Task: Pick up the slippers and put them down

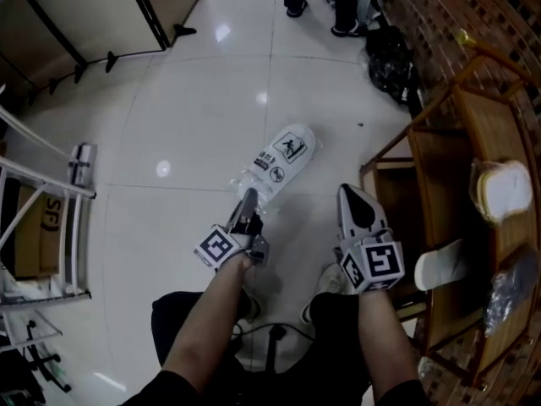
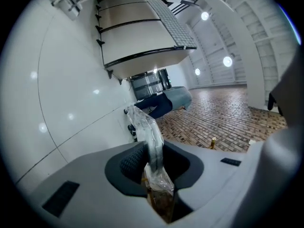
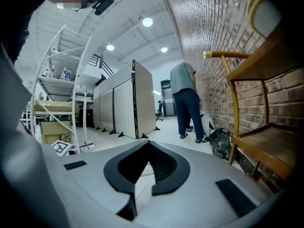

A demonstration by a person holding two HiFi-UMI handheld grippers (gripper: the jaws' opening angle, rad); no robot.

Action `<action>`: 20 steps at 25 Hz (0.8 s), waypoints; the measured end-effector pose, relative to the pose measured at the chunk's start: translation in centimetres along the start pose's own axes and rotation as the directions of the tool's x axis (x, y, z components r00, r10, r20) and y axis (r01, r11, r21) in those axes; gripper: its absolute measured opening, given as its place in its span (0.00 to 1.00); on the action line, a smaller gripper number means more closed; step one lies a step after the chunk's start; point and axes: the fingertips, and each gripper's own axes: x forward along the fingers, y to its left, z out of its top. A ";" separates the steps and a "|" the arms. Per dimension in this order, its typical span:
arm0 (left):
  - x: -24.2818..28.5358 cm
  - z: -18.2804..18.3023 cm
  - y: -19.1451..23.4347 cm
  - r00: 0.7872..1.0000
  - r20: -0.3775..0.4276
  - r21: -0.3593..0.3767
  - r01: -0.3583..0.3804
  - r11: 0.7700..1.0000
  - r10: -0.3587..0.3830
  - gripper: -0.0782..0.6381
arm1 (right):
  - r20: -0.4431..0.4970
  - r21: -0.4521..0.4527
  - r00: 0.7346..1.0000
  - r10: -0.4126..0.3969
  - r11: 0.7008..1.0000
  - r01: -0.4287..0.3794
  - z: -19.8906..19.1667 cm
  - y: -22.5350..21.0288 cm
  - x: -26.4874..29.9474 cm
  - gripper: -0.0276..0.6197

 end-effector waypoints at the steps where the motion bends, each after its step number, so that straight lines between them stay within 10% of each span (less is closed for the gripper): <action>1: -0.4 -1.1 1.6 0.999 -0.002 -0.008 -0.037 0.999 0.037 0.21 | -0.032 0.004 0.999 0.020 1.000 -0.019 -0.6 0.3 -0.2 0.06; 5: -2.4 -6.3 5.9 0.998 -0.016 -0.154 -0.063 0.986 0.062 0.21 | -0.137 0.025 0.988 0.072 0.997 -0.069 -3.4 1.1 -0.1 0.06; 10: -4.7 -9.0 13.0 0.960 -0.110 -0.027 -0.260 0.965 0.256 0.22 | -0.307 0.057 0.951 0.028 0.998 -0.011 -9.8 -0.6 2.2 0.06; 20: -7.9 -9.8 20.5 0.872 -0.009 -0.174 -0.484 0.858 0.490 0.22 | -0.351 0.145 0.933 0.077 0.989 -0.027 -11.4 -0.5 2.5 0.06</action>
